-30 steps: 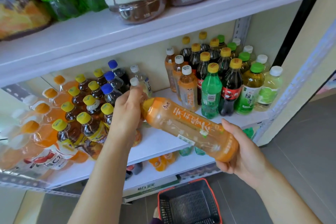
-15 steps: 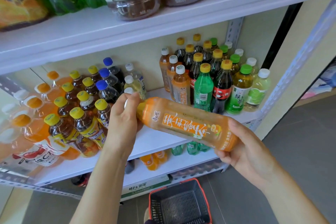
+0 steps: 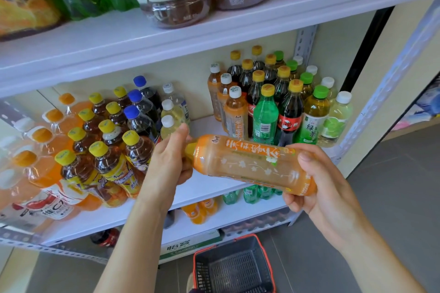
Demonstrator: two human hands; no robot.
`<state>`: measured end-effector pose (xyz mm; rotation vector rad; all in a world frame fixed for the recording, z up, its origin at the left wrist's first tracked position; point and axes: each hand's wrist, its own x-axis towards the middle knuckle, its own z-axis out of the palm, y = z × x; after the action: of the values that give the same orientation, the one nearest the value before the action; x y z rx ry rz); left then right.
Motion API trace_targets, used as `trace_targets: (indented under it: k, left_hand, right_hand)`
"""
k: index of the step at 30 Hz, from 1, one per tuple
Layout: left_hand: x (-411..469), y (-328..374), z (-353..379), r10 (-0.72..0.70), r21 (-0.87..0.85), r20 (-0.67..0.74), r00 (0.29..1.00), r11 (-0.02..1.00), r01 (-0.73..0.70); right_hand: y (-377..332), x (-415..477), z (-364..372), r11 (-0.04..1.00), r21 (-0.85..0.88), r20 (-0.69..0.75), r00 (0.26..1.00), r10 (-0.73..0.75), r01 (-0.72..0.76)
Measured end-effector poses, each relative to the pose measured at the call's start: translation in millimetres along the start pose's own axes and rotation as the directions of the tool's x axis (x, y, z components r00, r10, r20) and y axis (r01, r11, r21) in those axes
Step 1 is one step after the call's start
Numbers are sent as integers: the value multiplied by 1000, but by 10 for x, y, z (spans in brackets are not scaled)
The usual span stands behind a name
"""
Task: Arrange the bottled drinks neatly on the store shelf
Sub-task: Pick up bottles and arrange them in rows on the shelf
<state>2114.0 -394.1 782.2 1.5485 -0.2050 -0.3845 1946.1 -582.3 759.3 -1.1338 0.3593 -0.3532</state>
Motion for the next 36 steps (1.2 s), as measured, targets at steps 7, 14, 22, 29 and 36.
trace_targets:
  k: [7,14,22,29,36]
  left_hand:
    - [11,-97,66,24,-69,-75,997,997,-29]
    - [-29,-142,71,143,-208,50,988,969,-130]
    - [36,-286,41,-139,9,-15,990,990,139]
    - [24,-543,56,-286,-118,99,953,948,297]
    - [61,-445,1,-42,-433,161,986,895,109]
  right_hand:
    - [-78,31,-14,988,-136,-9,997,-74,72]
    - [-91,62,21,998,-49,-55,997,46,-49]
    - [-226,-41,63,888,-374,41,962,-270,265]
    - [-398,-140,131,502,-734,254,870,-422,458]
    - [-350,-129,30,594,-767,199,970,-139,242]
